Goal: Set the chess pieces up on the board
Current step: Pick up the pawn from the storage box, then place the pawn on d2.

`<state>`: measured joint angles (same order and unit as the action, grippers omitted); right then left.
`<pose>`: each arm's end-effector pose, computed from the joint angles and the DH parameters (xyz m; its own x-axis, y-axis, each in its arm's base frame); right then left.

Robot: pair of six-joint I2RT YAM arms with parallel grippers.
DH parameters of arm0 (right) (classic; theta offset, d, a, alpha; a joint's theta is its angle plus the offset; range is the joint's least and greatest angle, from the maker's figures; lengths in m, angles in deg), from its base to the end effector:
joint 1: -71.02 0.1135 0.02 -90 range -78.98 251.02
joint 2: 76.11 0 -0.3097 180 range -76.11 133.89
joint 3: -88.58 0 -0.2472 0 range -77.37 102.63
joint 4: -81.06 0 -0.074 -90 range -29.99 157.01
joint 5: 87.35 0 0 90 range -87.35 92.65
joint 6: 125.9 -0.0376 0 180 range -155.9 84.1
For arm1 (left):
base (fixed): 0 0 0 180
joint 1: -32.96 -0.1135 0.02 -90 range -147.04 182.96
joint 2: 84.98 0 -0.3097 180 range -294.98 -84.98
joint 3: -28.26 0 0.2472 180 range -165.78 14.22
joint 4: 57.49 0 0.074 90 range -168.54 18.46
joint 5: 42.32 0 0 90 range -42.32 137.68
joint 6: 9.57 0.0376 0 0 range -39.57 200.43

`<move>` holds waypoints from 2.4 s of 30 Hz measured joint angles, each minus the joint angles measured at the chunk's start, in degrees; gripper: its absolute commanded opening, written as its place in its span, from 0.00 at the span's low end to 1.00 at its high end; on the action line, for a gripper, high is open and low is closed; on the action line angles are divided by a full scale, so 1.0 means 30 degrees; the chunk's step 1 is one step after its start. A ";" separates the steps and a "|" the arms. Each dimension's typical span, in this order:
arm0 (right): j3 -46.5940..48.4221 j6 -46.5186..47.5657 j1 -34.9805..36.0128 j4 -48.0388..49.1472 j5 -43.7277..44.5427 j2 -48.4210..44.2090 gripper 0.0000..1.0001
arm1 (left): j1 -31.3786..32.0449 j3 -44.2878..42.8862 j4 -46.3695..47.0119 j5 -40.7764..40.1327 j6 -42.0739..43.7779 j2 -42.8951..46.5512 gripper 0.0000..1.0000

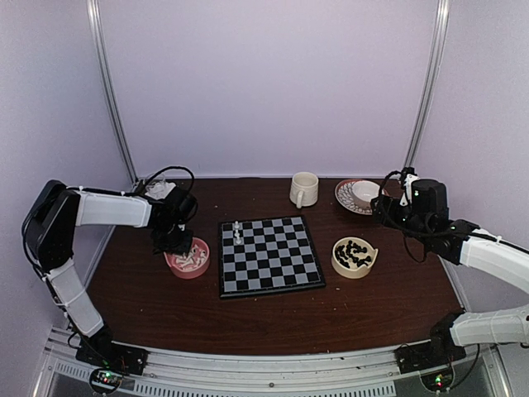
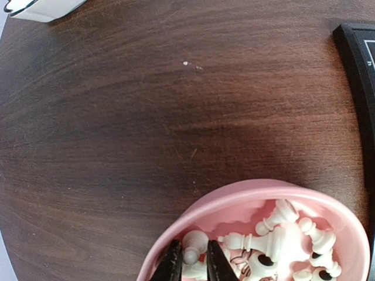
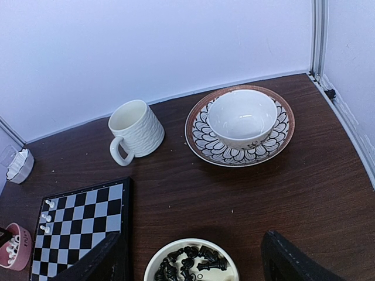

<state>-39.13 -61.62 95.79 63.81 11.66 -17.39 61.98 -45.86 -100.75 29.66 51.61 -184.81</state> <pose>0.1901 0.0812 0.3059 -0.4516 0.2637 -0.8524 -0.0972 0.9351 0.3408 0.2986 -0.1523 0.2090 -0.8907 -0.0301 -0.4536 -0.0743 0.9940 0.0800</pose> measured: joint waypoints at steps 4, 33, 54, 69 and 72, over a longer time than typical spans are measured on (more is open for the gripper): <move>0.0000 0.0000 0.0000 0.0000 0.0000 0.0000 0.82 | 0.0000 -0.0189 -0.0168 0.0000 0.0007 -0.0299 0.16; 0.0000 0.0000 0.0000 0.0007 -0.0007 0.0000 0.82 | 0.1829 -0.0437 -0.0138 -0.0889 0.1042 0.0612 0.01; 0.1574 0.1406 0.2623 0.0248 -0.1931 0.4313 0.82 | 0.3563 0.0998 0.3322 0.2820 0.2878 0.2171 0.03; 0.3432 0.3184 0.4867 0.0270 -0.2069 0.7621 0.80 | 0.3672 0.0189 0.4466 0.6171 0.3191 -0.0299 0.03; 0.3432 0.3308 0.4918 0.0219 -0.2055 0.7664 0.80 | 0.3774 -0.0481 0.4575 0.6353 0.3293 -0.0984 0.03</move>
<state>-28.84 -51.69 110.55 64.46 5.50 5.61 73.30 -47.30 -87.02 48.72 61.49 -187.76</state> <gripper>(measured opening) 0.804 0.075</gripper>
